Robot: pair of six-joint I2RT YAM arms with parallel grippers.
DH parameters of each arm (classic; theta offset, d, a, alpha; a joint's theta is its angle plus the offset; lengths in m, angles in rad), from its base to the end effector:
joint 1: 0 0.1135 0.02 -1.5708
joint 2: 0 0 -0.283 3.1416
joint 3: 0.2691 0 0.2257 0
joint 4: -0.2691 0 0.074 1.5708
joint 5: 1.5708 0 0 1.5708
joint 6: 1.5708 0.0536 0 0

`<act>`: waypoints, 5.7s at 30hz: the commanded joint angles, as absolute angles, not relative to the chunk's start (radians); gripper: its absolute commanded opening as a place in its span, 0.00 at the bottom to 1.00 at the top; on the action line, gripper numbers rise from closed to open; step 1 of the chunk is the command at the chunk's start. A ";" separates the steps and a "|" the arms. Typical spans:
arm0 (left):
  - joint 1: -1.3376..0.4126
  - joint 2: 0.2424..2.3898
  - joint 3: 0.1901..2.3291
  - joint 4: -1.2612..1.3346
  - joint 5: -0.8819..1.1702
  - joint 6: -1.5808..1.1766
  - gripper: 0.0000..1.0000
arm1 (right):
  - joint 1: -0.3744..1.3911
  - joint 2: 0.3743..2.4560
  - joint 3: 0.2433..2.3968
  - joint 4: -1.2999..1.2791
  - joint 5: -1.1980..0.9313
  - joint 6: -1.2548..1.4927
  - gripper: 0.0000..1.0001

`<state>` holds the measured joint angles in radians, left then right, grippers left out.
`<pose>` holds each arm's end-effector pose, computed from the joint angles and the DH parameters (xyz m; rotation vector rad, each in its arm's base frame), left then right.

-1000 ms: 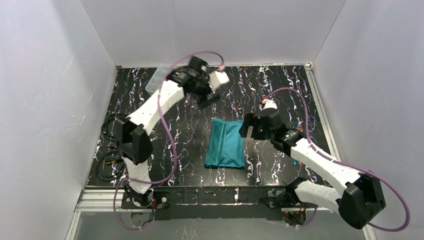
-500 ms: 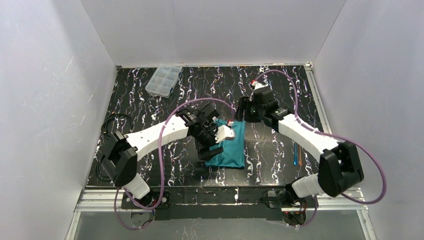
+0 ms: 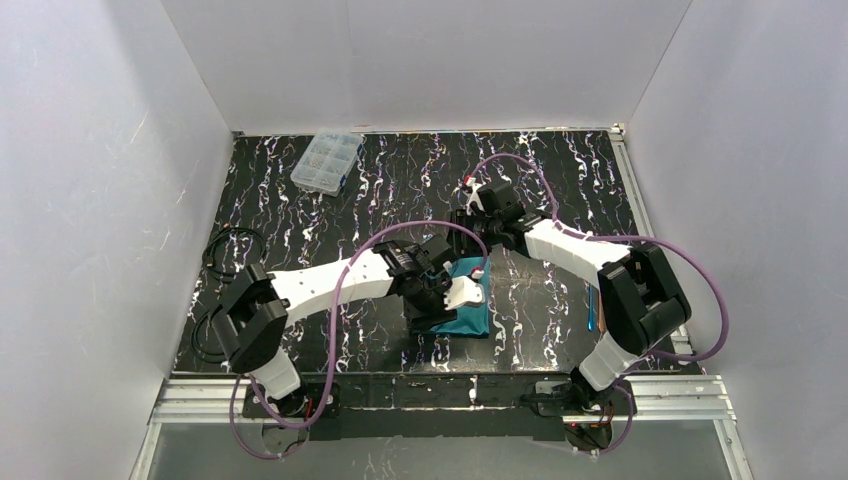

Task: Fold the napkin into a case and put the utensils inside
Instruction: Rotate the 2/3-rectangle-folded napkin at the center of the board, then smooth out the 2/3-rectangle-folded napkin at the center of the board.

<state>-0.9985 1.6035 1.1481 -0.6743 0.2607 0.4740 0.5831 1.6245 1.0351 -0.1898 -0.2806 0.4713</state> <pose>0.1534 -0.2637 0.2408 1.8989 1.9755 -0.5060 0.2746 0.1989 0.2368 -0.2833 2.4564 0.8202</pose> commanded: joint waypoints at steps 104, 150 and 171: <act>-1.010 1.698 1.274 -0.636 0.214 0.526 0.48 | 0.505 1.695 0.866 0.063 -0.066 0.544 0.41; -0.851 1.261 0.913 -0.703 0.309 1.098 0.50 | 0.524 1.321 0.790 -0.053 0.021 0.617 0.45; -0.655 1.607 1.227 -0.518 0.410 0.403 0.33 | 0.523 1.542 0.760 0.128 -0.049 0.580 0.31</act>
